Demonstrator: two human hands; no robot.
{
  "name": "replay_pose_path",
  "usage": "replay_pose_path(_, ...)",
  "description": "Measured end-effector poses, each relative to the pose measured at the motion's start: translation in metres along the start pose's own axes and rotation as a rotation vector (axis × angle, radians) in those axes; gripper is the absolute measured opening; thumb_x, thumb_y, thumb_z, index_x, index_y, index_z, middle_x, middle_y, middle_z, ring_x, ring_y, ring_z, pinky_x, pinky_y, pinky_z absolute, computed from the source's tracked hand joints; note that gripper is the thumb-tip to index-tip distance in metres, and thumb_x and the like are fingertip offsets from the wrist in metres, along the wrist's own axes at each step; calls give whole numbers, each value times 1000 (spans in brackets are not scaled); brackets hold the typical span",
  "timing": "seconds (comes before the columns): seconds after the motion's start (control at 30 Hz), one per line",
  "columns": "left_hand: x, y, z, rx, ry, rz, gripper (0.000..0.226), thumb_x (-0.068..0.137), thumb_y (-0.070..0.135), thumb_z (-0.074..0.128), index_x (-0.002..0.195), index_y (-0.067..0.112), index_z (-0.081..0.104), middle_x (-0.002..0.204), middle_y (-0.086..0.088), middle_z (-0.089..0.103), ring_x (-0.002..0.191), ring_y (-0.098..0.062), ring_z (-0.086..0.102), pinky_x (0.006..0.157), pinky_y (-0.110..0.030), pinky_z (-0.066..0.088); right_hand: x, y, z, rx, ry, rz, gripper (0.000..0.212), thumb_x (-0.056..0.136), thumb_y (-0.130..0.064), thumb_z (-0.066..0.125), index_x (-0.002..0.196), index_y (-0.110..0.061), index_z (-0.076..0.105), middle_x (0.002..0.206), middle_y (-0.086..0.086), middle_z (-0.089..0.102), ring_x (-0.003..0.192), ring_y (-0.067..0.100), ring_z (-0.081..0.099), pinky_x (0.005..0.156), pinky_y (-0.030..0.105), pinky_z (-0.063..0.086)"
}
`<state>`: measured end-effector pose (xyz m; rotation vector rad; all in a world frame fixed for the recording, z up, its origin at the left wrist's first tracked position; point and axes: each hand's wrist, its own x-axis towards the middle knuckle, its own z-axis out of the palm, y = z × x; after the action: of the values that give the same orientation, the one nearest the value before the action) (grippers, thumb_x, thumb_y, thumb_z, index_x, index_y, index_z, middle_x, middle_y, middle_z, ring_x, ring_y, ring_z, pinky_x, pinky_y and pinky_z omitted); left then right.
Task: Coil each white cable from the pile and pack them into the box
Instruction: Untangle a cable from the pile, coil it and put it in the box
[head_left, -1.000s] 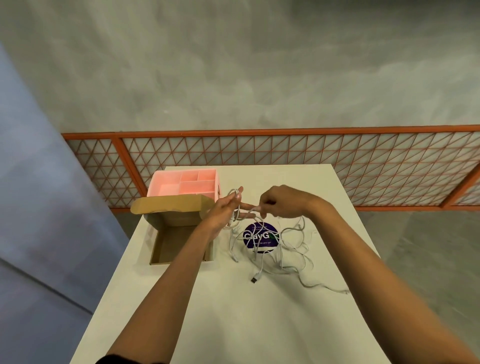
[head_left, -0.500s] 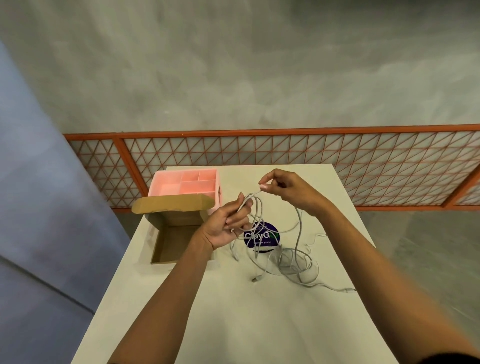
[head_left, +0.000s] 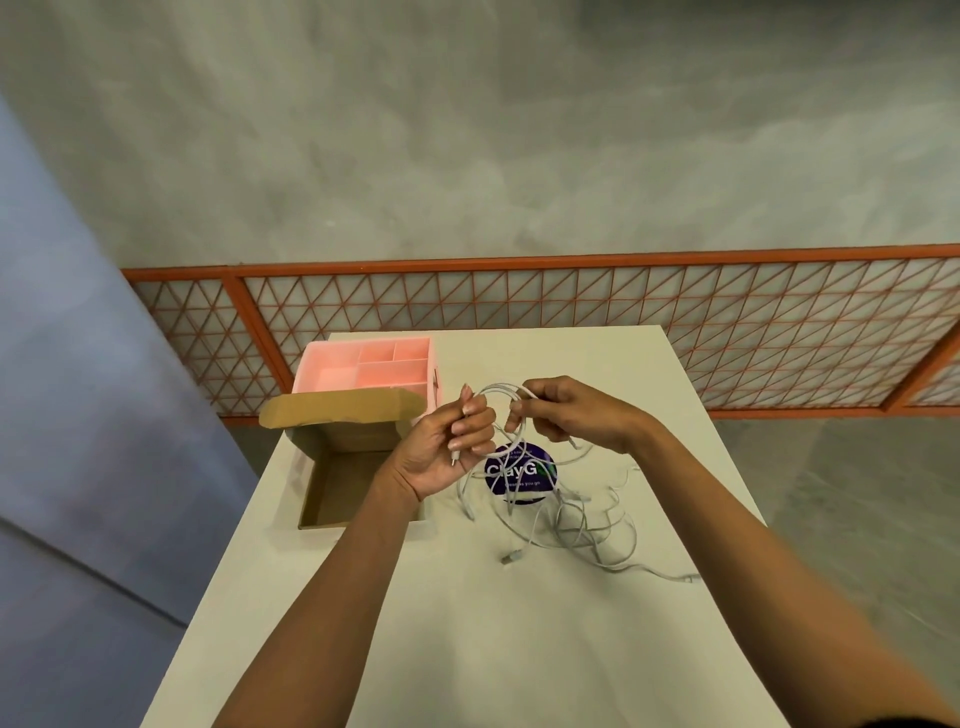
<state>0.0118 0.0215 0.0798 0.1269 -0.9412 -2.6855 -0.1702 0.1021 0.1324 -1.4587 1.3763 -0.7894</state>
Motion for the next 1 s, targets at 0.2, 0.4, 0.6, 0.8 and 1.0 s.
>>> replay_pose_path(0.2, -2, 0, 0, 10, 27, 32, 42, 102, 26, 23, 74, 14, 53, 50, 6, 25, 40, -8, 23, 61, -21, 45, 5, 10, 5, 259, -44, 8, 23, 101, -19, 40, 81, -12, 49, 63, 0, 44, 47, 8, 26, 48, 21, 19)
replay_pose_path(0.4, 2, -2, 6, 80, 103, 18, 39, 100, 29, 31, 68, 15, 50, 49, 6, 31, 41, -8, 20, 57, -20, 42, 10, 13, 13, 537, -17, 96, 40, 99, -43, 39, 66, -21, 36, 62, -7, 37, 46, 6, 19, 42, 15, 20)
replay_pose_path(0.6, 4, -10, 7, 106, 94, 35, 43, 101, 30, 31, 63, 15, 45, 47, 6, 36, 39, -6, 28, 61, -22, 40, 17, 10, 15, 657, 48, 219, 47, 95, -37, 49, 53, -23, 33, 46, -9, 32, 42, 7, 10, 37, 17, 13)
replay_pose_path(0.8, 5, -7, 13, 47, 121, 38, 36, 97, 30, 40, 69, 13, 53, 45, 5, 17, 34, -8, 16, 49, -19, 41, 11, 11, 6, 586, -40, 128, 40, 95, -44, 46, 84, -7, 53, 52, 0, 42, 37, 5, 18, 37, 15, 17)
replay_pose_path(1.0, 1, -14, 6, 121, 60, 7, 22, 91, 30, 61, 79, 12, 55, 45, 7, 33, 35, -5, 31, 63, -22, 48, 11, 13, 6, 702, -71, 212, 33, 96, -38, 44, 68, -20, 45, 59, -9, 42, 41, 3, 21, 38, 14, 13)
